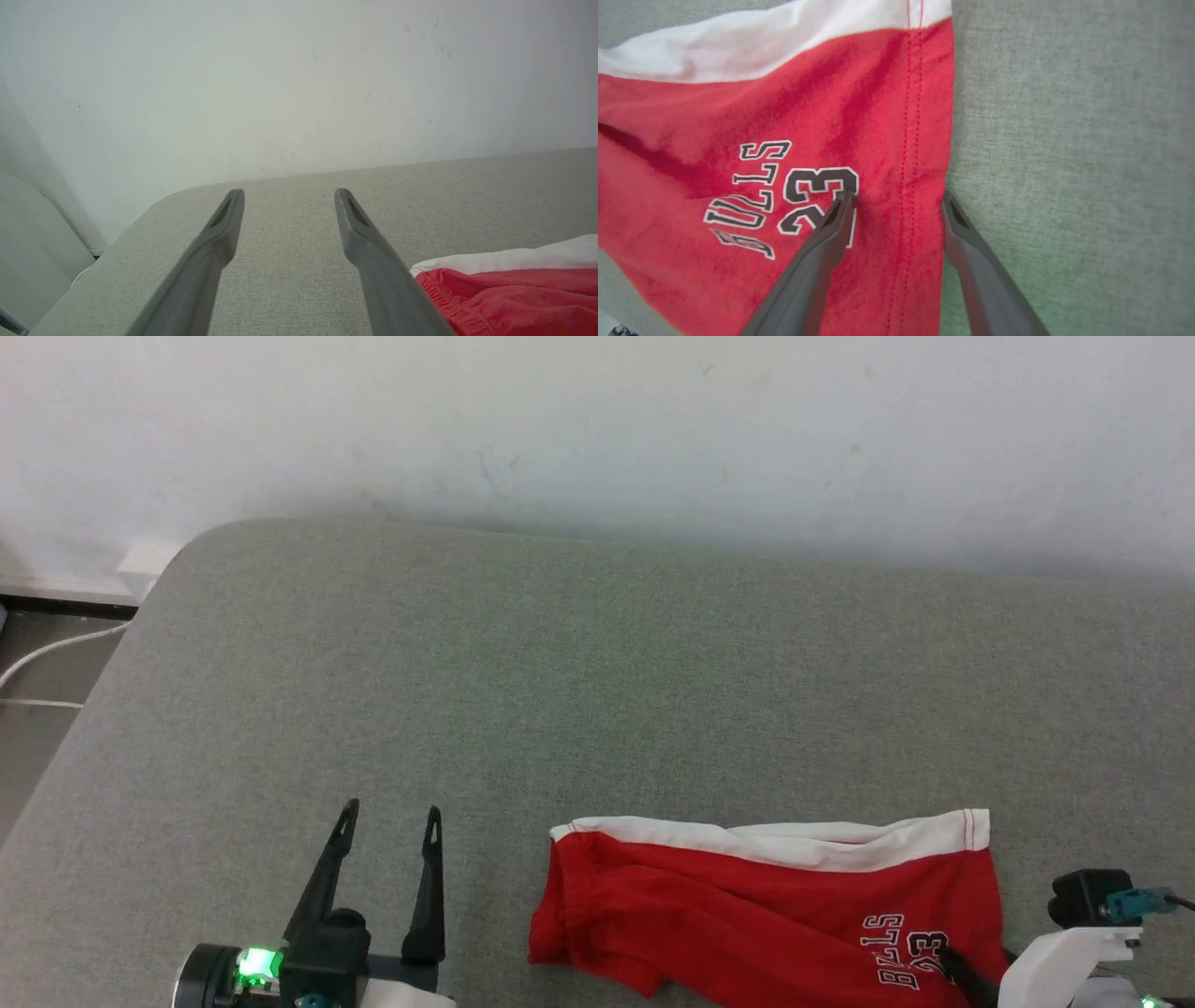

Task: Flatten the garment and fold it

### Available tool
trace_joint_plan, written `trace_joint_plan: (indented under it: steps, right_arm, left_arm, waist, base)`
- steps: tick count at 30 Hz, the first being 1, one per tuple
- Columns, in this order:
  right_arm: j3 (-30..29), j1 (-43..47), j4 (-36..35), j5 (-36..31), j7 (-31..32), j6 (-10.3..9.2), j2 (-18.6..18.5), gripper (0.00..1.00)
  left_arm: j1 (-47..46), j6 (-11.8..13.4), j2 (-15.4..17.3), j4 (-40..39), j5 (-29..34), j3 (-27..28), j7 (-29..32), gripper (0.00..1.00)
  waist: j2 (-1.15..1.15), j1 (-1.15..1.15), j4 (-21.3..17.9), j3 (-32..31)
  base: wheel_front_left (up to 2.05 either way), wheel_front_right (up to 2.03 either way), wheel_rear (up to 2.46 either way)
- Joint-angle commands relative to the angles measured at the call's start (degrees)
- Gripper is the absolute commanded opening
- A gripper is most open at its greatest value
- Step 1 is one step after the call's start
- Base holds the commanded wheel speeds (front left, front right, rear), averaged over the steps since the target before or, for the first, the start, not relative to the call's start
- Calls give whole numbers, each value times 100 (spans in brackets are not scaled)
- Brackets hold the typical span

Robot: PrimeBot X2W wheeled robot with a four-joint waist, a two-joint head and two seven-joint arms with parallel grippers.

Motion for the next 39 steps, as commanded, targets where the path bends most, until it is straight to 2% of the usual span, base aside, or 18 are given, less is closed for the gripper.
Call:
trace_joint_plan:
  steps: [1,9,17,22,25,31,39]
  right_arm:
    - [137,29,130,65,79,-4,90,2]
    - [123,-31,228,125,-184,-4,21,0]
    - [-639,-144,271,-18,-583,-4,-148,0]
    - [-1247,-119,343,-198,-636,-4,-245,0]
    - [-1414,-81,283,-239,-611,-4,-251,0]
    - [-1269,53,-357,-170,-429,-4,-137,0]
    - [-583,306,-1577,120,200,-4,201,0]
  left_arm:
    - [-49,-44,-34,-11,8,24,-28,100]
    - [-95,-171,-130,57,-4,105,-28,100]
    - [-6,-285,-186,65,-12,215,-28,100]
    - [7,-354,-236,43,-16,280,-28,100]
    - [28,-377,-273,45,-4,311,-28,100]
    - [123,-430,-317,69,11,365,-28,100]
    - [140,-510,-386,72,27,404,-28,100]
  waist:
    - [0,0,49,50]
    - [0,0,79,47]
    - [0,0,-29,-119]
    - [0,0,-85,-154]
    - [0,0,-118,-180]
    - [0,0,-180,-270]
    - [0,0,-125,-368]
  base:
    - [0,0,0]
    - [0,0,0]
    - [0,0,0]
    - [0,0,0]
    - [0,0,0]
    - [0,0,0]
    - [0,0,0]
